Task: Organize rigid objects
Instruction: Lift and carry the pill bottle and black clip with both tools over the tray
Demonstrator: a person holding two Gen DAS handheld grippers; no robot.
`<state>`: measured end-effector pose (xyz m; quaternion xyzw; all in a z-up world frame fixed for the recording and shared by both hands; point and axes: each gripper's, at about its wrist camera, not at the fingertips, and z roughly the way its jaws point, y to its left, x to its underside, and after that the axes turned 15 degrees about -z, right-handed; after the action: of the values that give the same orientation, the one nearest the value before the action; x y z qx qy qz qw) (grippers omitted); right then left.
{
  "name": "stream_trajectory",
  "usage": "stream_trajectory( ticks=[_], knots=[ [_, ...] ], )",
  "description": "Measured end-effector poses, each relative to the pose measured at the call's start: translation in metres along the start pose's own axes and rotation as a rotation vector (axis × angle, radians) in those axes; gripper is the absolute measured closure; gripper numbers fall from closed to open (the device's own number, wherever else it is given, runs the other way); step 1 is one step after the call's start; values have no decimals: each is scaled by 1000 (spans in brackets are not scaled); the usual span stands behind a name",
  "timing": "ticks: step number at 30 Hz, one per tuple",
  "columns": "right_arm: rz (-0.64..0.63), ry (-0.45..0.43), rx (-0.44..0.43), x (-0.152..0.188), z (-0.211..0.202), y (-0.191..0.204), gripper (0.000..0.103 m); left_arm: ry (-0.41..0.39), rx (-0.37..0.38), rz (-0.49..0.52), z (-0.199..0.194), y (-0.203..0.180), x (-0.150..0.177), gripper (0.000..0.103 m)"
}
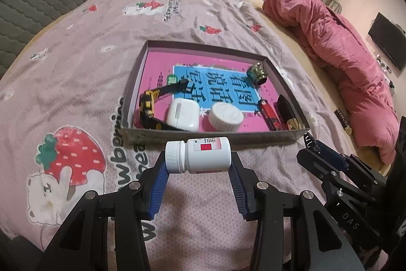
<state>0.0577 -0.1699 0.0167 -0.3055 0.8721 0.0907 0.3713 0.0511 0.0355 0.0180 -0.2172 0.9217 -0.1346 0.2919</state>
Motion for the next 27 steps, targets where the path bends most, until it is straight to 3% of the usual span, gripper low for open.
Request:
stream_trajectory(
  ticks=[17, 27],
  knots=[
    [-6, -61, 46, -28, -11, -14, 69, -64, 17, 12, -5, -12, -26, 55],
    [-6, -82, 64, -47, -8, -26, 69, -61, -30, 31, 11, -6, -52, 55]
  ],
)
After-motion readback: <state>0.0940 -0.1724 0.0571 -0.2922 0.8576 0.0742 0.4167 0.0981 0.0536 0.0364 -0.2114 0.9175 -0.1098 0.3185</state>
